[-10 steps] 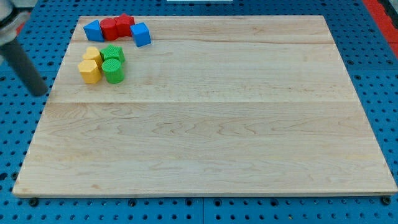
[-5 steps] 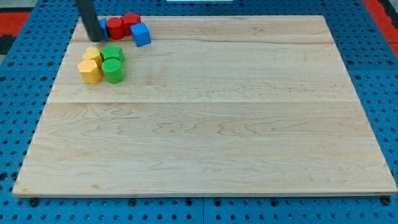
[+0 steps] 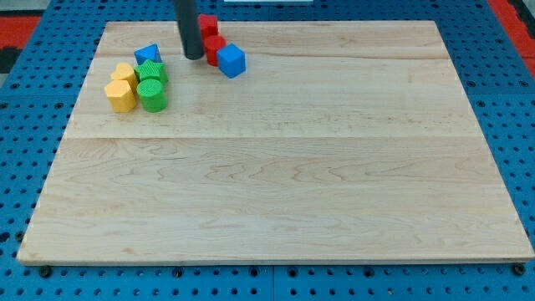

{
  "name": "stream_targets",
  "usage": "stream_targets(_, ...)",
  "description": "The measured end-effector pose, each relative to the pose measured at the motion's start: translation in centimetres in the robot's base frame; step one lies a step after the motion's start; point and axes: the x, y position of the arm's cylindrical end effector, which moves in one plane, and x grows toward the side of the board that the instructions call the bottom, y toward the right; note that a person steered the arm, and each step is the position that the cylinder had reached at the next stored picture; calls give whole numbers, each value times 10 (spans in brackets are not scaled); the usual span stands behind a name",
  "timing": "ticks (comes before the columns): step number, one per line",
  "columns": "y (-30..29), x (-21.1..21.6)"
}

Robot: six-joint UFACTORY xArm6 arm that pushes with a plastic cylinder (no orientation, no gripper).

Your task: Push the blue cube towards the right center

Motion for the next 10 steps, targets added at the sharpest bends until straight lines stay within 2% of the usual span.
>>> stream_targets(1,48,24)
stream_targets(2,83,25)
stream_targets(3,77,20)
stream_targets(4,76,-21)
stream_targets(5,94,-37)
stream_targets(6,146,25)
stream_targets(7,156,61)
stream_targets(8,118,66)
stream_targets(9,119,103)
stream_targets(10,206,109)
